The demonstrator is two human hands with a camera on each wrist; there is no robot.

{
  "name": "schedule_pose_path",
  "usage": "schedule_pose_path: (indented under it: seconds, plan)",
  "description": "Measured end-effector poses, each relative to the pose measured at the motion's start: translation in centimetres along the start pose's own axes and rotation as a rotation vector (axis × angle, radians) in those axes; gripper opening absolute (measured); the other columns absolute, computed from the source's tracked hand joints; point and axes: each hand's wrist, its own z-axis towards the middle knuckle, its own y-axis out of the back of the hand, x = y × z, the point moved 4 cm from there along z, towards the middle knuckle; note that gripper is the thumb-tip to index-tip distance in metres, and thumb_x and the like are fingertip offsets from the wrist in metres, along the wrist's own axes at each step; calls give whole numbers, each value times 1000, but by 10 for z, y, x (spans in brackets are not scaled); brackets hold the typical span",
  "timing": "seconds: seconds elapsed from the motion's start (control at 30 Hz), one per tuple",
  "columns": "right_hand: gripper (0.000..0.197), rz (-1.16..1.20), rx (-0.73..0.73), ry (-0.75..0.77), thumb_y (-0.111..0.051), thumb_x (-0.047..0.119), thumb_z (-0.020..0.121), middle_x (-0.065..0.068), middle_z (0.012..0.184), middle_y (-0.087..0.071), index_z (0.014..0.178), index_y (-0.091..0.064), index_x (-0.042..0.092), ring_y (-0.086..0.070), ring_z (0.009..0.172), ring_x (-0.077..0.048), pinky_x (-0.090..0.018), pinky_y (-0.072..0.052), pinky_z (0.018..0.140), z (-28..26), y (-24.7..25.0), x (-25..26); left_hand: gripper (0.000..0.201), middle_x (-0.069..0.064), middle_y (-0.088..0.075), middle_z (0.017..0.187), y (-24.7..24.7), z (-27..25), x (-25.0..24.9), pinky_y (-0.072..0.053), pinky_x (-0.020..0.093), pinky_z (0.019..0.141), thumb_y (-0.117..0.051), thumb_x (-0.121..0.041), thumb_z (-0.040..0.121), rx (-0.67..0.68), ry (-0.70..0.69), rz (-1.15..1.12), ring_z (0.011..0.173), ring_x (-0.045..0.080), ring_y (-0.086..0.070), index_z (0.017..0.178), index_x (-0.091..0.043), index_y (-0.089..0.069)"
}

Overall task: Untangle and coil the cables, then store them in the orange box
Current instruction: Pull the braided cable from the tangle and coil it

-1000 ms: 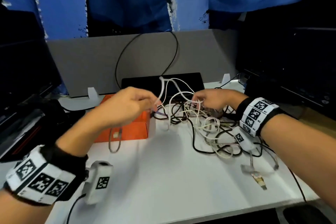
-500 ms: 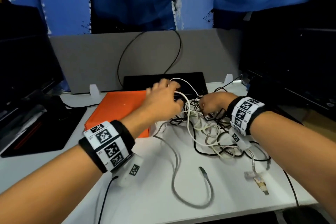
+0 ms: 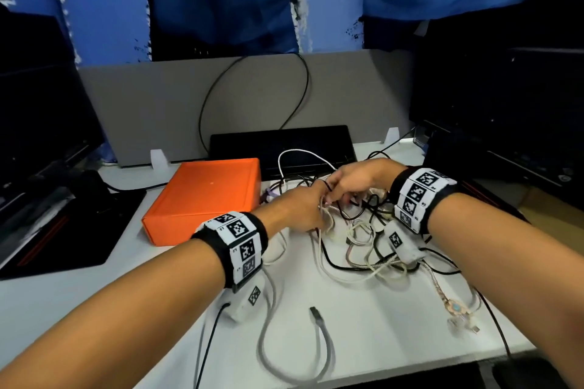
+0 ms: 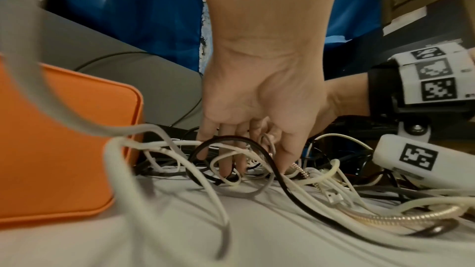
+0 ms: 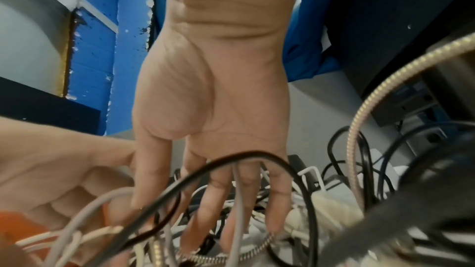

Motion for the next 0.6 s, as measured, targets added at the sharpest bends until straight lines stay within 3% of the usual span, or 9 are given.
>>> schedule_pose_path:
  seconds: [0.07,0.13,0.2,0.27,0.37,0.43,0.5,0.6]
  plan:
    - [15,-82,22,-11,-79,32,90,9,77,-74,98,-68,25,-70,76,-11,-33,-54,74,0,-1,3,44,8,-66,109,2,5,9,-55,38,78,-71,-28,89,-90,30,-9,98,28,-64,125,-17,-50]
    - [20,-148,10,2,-81,25,88,8,85,-75,104,-68,23,-70,79,-12,-34,-56,83,0,-4,5,30,6,-67,101,3,9,17,-56,39,75,-70,-23,88,-157,66,-51,95,27,-66,113,-18,-54]
    - [22,-136,-43,23,-78,13,90,5,82,-74,109,-68,16,-68,71,-10,-25,-53,69,-4,-1,9,30,5,-66,95,2,10,20,-50,35,64,-70,-22,89,-180,64,-89,89,26,-64,112,-17,-52]
    - [22,-89,-188,68,-78,8,89,2,78,-70,108,-67,13,-65,66,-14,-25,-51,64,-10,14,18,30,3,-61,91,1,8,20,-38,33,57,-68,-22,90,-199,38,-103,83,24,-58,111,-14,-48]
    - [16,-5,-645,80,-79,17,89,2,80,-65,91,-65,24,-63,74,-18,-27,-49,69,-21,65,31,18,4,-63,96,2,8,25,-44,31,68,-66,-17,91,-223,26,-109,87,24,-59,101,-16,-51]
    - [18,18,-891,77,-79,26,89,4,89,-69,83,-62,28,-66,88,-21,-32,-54,81,-34,94,37,17,7,-70,103,2,12,31,-49,31,72,-68,-17,91,-205,52,-112,91,25,-64,103,-15,-56]
    - [17,-36,-935,130,-79,30,89,6,93,-72,81,-63,31,-66,97,-22,-37,-55,90,-43,103,48,33,10,-69,110,6,15,38,-51,32,74,-70,-28,93,-241,105,-157,93,25,-65,117,-13,-55]
    - [11,-56,-737,319,-75,21,94,8,84,-70,93,-70,31,-66,81,-13,-28,-49,77,-53,88,70,60,13,-53,137,31,9,40,-50,40,100,-68,-34,95,-524,130,-304,121,30,-59,144,-11,-43]
